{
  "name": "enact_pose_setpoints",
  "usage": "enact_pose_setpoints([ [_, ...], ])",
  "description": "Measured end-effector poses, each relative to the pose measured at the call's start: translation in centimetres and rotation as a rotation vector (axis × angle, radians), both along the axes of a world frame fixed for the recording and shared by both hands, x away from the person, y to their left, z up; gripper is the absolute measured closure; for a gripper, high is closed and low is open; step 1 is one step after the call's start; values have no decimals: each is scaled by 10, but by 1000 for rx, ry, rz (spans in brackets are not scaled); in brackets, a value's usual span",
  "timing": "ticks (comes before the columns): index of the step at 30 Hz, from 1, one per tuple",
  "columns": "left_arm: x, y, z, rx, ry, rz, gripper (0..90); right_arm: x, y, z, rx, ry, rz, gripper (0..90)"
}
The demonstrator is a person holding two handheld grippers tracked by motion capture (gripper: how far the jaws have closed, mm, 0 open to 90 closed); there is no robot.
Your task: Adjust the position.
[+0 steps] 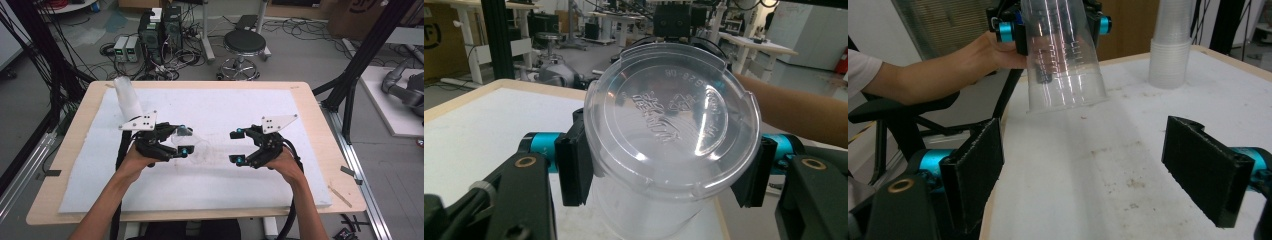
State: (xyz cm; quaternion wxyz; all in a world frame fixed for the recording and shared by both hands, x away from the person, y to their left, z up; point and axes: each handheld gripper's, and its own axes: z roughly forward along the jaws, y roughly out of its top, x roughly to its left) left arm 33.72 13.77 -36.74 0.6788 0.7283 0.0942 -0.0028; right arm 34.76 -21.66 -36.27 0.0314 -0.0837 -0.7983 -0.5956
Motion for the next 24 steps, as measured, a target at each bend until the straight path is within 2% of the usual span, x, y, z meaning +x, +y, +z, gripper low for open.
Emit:
enact_pose_setpoints([
  [6,-1,-8,1,-8,-1,-7,381,2,12,0,16,-6,29,168],
  [13,-6,-16,3,-27,-1,-22,382,1,37,1,29,-27,80,169],
  [24,-8,-21,4,-25,-5,-35,382,1,53,1,37,-33,95,168],
])
